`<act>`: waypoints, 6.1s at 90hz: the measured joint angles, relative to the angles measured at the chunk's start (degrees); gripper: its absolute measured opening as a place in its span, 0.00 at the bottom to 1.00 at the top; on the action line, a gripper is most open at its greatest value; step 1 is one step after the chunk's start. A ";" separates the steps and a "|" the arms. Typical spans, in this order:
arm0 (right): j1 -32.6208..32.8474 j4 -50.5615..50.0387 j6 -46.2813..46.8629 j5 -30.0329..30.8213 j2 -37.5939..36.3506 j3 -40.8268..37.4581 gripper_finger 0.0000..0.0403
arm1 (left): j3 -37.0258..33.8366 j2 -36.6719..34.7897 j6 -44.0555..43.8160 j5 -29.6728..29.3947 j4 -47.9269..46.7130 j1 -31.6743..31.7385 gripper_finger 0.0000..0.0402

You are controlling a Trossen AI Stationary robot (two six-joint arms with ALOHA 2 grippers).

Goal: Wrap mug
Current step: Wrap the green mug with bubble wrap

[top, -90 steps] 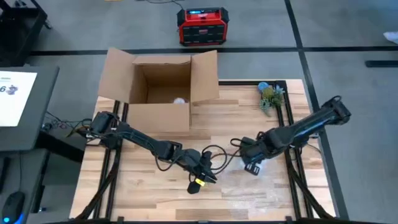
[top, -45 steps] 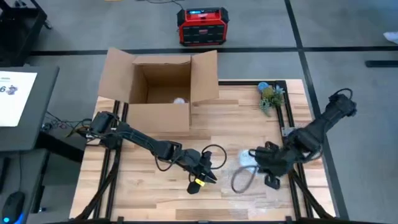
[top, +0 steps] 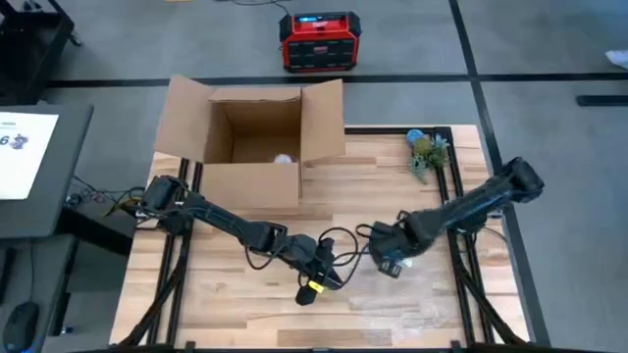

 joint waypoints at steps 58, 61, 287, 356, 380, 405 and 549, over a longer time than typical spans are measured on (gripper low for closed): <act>2.27 -2.01 0.70 -2.02 -11.04 4.36 0.00 | -0.02 0.00 -0.35 0.00 -0.28 -0.11 0.09; 2.83 -2.13 1.67 -1.03 -12.29 4.44 0.00 | -0.02 0.00 -0.35 0.00 -0.30 -0.11 0.09; 38.81 -1.86 22.78 21.37 8.87 4.04 0.00 | 0.00 0.00 -0.89 -1.20 -1.97 -0.35 0.09; 26.44 -7.30 17.20 43.08 -9.68 4.25 0.00 | 0.00 0.00 -0.76 -1.96 -1.92 -0.35 0.09; 17.19 -7.16 16.15 33.65 -9.16 4.16 0.00 | 0.00 0.00 -0.76 -2.27 -1.90 -0.37 0.09; 8.94 -6.06 7.45 18.65 0.24 3.33 0.00 | 0.00 0.00 -0.76 -2.29 -1.86 -0.38 0.09; -1.16 0.27 -12.59 3.12 10.46 5.55 0.01 | -0.02 0.00 -1.01 -2.32 -2.41 -1.14 0.09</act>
